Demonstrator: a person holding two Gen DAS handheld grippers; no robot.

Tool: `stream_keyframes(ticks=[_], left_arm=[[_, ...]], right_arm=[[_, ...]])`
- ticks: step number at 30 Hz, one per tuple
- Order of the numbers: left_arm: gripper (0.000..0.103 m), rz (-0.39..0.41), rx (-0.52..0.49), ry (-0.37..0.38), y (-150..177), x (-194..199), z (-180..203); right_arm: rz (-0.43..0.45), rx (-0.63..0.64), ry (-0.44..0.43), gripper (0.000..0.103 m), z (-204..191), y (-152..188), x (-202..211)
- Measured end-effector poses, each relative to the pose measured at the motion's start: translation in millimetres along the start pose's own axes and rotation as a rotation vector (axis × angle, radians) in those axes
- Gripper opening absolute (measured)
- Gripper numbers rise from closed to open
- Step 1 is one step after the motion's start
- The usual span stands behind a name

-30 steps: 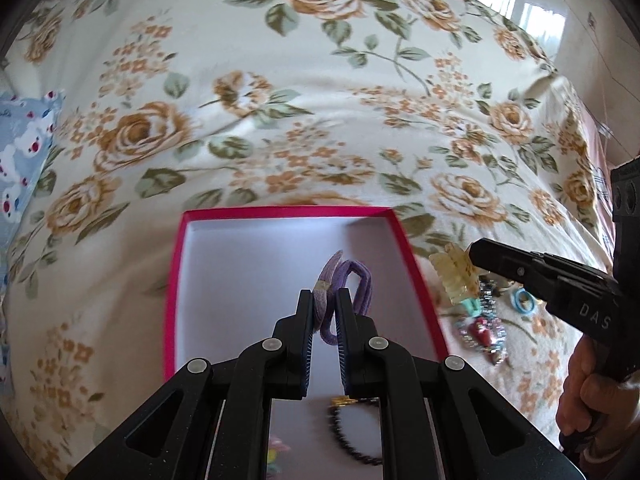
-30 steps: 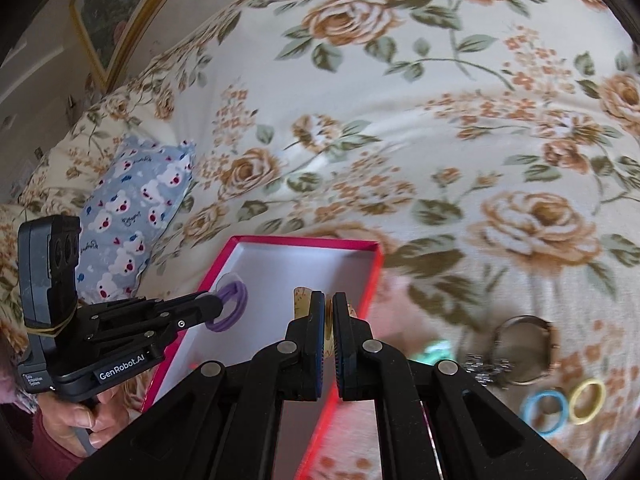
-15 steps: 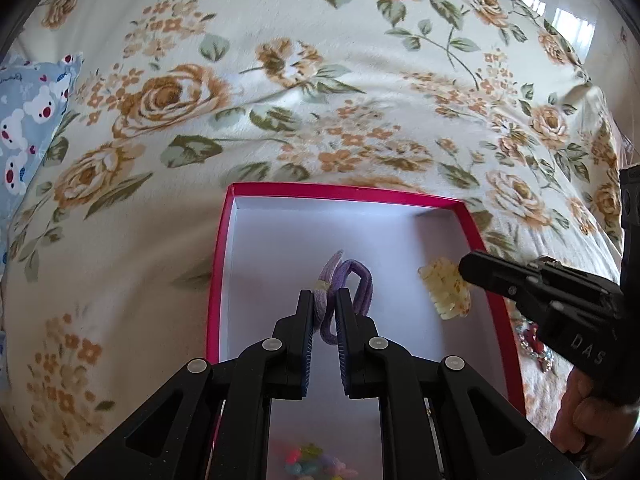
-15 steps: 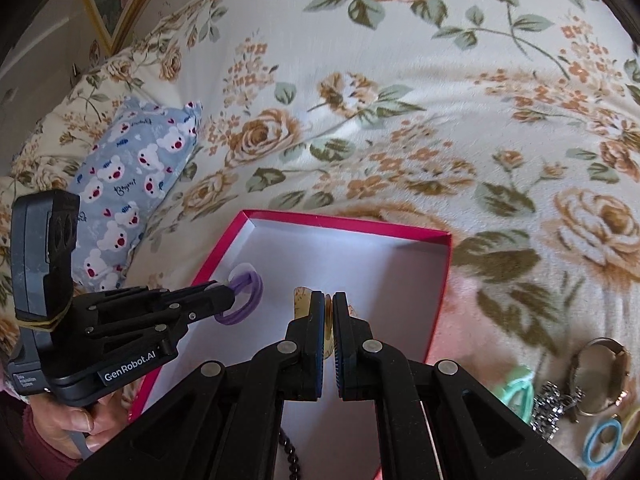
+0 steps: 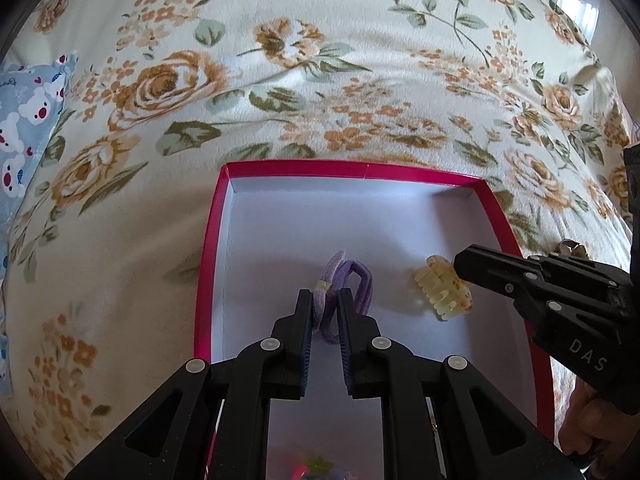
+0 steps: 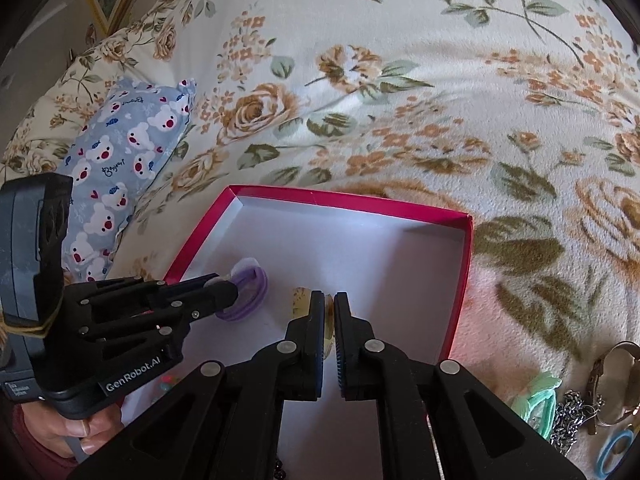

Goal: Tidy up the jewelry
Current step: 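Place the purple hair tie in the box with the left tool while the right drops the yellow claw clip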

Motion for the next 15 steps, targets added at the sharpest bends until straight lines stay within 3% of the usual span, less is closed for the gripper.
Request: stream_keyframes(ticks=[7,10,13,15], left_arm=[[0.016,-0.008,0.004,-0.010,-0.2,-1.7,0.6],[0.022,-0.009,0.003,-0.016,0.3,-0.9,0.2],[0.024,-0.007,0.004,-0.016,1.1,2.2,-1.0],[0.031,-0.003,0.009,-0.015,1.8,5.9,-2.0]], right_arm=[[0.002,-0.011,-0.009,0.009,1.7,0.8,0.6],[0.002,-0.016,-0.012,0.010,1.6,1.0,1.5],[0.012,-0.022,-0.011,0.016,1.5,0.1,5.4],[0.022,-0.025,-0.013,0.021,1.2,-0.9,9.0]])
Point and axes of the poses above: each gripper's, at about its wrist camera, not at the fingertips, and x roughly against the way its jaws point, z to its right, y to its underside, the point moved 3 cm from there along -x, roughly the way its jaws point, and after that the axes turned 11 degrees about -y, right-handed, at the moved point
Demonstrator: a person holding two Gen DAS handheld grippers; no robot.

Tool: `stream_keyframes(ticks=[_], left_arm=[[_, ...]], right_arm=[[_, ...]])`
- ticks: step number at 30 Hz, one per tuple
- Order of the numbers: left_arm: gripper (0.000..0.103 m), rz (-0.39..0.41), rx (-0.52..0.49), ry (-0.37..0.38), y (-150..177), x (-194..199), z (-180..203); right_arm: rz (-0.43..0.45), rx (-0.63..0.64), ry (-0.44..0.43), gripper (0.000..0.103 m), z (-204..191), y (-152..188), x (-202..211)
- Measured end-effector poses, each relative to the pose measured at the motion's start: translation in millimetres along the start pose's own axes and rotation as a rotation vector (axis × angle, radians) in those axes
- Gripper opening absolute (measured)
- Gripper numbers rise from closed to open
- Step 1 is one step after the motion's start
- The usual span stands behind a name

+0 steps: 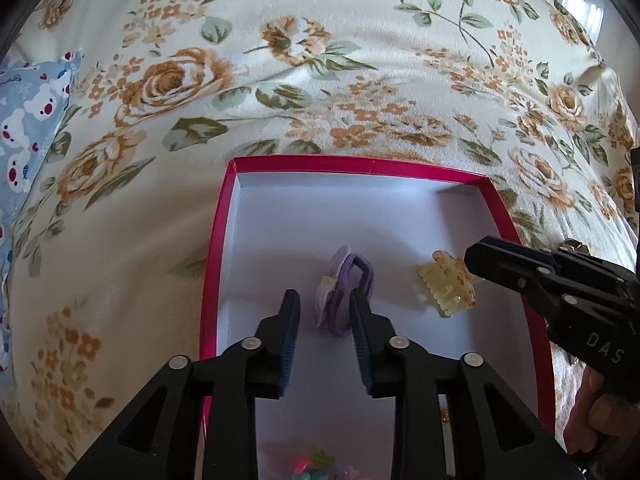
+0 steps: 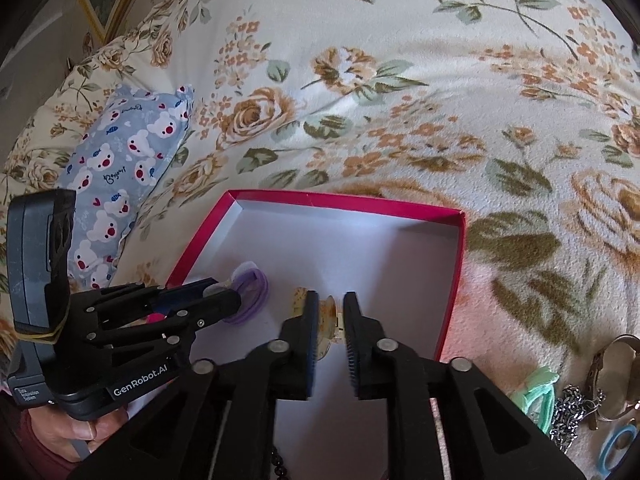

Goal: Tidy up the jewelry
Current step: 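Place the purple hair tie in the box with the left tool while the right drops the yellow claw clip, then grasp the mint hair clip with the left tool while the right grasps the metal watch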

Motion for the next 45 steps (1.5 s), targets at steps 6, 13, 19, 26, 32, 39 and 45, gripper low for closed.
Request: stream_keyframes(ticks=[6,13,19,26,32,39,45], left_arm=[[0.046,0.019,0.024,0.006,5,21,-5],[0.060,0.051,0.062,0.045,19,56,-3],[0.066,0.067,0.060,0.075,39,82,11],[0.066,0.051,0.017,0.106,51,95,34],[0.066,0.053,-0.024,0.133,51,102,52],[0.066,0.061,-0.067,0.140,46,104,69],[0.065,0.066,-0.106,0.139,37,98,84]], right_arm=[[0.047,-0.010,-0.004,0.030,-3,-3,24],[0.102,-0.029,0.021,0.035,4,11,67],[0.140,-0.076,0.064,0.040,24,35,109],[0.158,-0.144,0.120,0.040,49,67,146],[0.191,-0.195,0.166,0.040,69,84,176],[0.221,-0.224,0.198,0.040,86,91,195],[0.226,-0.223,0.199,0.040,91,90,197]])
Point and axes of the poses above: each gripper's, at about its wrist camera, not at the fingertips, and x roughly against the way its jaws point, z to its right, y to its underside, the point moved 3 cm from there along -x, roughly the way its jaws point, and after that the axes turned 11 degrees about -y, right-handed, at the moved point
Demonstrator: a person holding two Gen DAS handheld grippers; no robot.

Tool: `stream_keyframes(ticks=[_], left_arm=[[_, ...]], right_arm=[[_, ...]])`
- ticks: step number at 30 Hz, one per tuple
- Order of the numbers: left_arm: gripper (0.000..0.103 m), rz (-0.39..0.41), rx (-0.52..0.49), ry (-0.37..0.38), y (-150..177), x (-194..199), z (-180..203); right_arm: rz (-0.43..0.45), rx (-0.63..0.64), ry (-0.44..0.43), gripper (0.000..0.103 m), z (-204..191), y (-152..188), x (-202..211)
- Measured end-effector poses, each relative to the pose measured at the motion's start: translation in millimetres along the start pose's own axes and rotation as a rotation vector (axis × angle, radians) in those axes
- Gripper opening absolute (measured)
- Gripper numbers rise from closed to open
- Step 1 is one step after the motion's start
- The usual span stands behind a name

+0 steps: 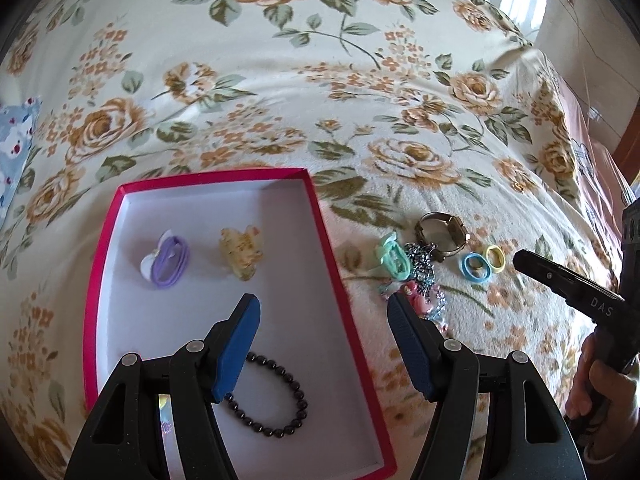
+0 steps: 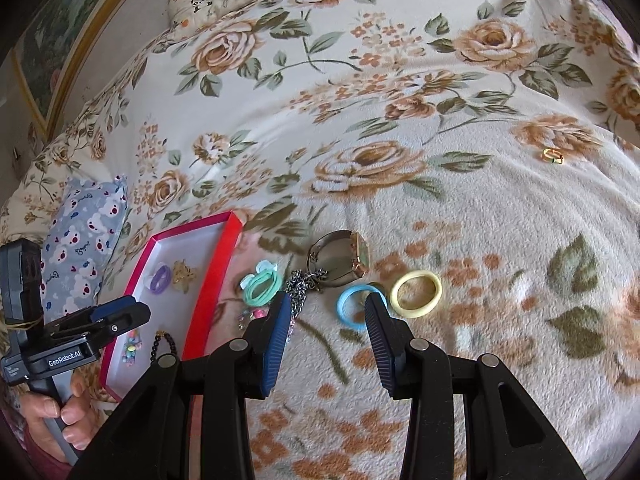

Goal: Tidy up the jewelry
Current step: 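Grasp the mint hair clip with the left tool while the right grasps the metal watch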

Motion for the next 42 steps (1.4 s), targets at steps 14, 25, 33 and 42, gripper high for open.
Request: stream_keyframes(ticks=[14,25,33,42], left_arm=[[0.060,-0.029,-0.118,0.019,-29,-47,43],[0.050,-0.058,-0.218,0.010,-46,-92,77],[0.025,-0.126,-0.268,-0.004,-45,-128,91],[0.014,-0.112,-0.247,0.032,-44,-127,87]], right_arm=[[-0.012,0.041,0.026,0.040,7,-19,-25],[-0.045,0.042,0.033,0.040,22,-27,-52],[-0.069,0.033,0.030,0.039,29,-30,-68],[-0.064,0.048,0.073,0.010,32,-28,-72]])
Point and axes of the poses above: each gripper's, at about its wrist camera, not at the fingertips, and x roughly against the way its jaws point, z to its right, y to its underside, the point moved 3 cm from there along -x, roughly the way its jaws point, and after that the axes turned 11 degrees about -y, right-handed, at the moved point
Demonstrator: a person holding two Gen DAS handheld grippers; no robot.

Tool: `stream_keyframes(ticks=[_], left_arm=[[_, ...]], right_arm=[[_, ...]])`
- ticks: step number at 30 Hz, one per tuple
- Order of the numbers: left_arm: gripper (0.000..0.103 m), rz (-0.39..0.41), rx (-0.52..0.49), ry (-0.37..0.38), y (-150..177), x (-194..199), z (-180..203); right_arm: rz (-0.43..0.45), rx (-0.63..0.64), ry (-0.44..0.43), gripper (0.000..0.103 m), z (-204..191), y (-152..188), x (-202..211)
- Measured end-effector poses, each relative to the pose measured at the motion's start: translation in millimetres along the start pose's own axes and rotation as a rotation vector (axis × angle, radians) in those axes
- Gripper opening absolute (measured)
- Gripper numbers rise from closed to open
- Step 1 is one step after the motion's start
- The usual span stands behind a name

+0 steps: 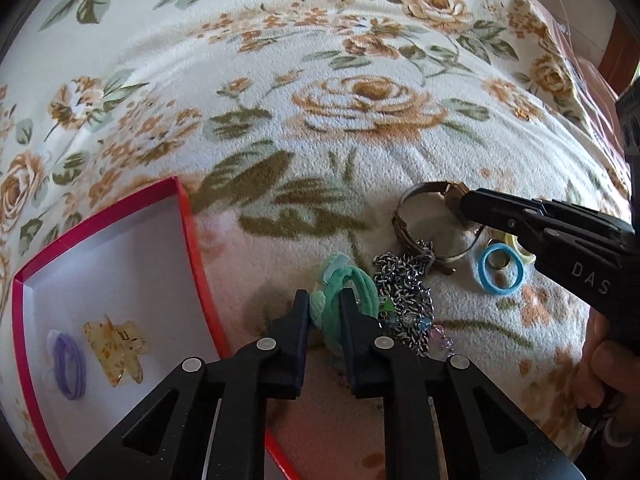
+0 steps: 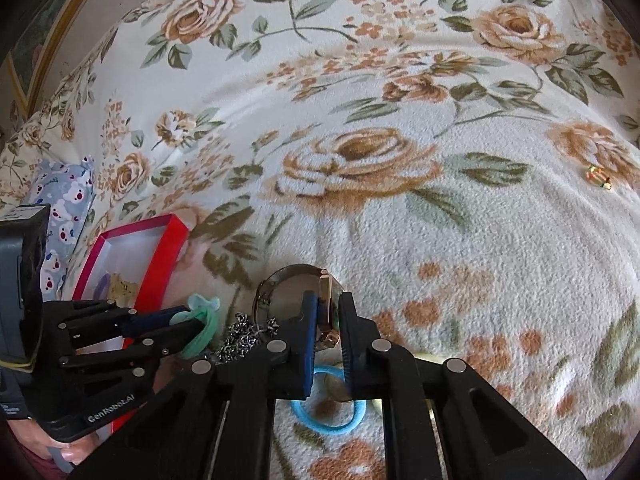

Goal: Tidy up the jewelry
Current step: 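Grasp the mint hair clip with the left tool while the right grasps the metal watch, then carry the mint clip and watch into the box and open both tools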

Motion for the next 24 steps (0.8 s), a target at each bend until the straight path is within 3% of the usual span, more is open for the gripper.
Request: stream_keyframes(ticks=[11,24], left_arm=[[0.013,0.050,0.101,0.026,17,43,-22],[0.013,0.077,0.230,0.009,62,95,-70]], right_arm=[[0.075,0.004,-0.039,0.009,-16,-6,34],[0.091,0.042,-0.114,0.009,-64,6,46]])
Point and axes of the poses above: each gripper's, at about its wrist camera, not at the fingertips, and x roughly against the way its jaws point, z to its right, y to its underside, the point moved 3 cm from there along -x, roughly the way its jaws point, and after that the axes turned 11 degrees about -y, right-handed, at the moved point
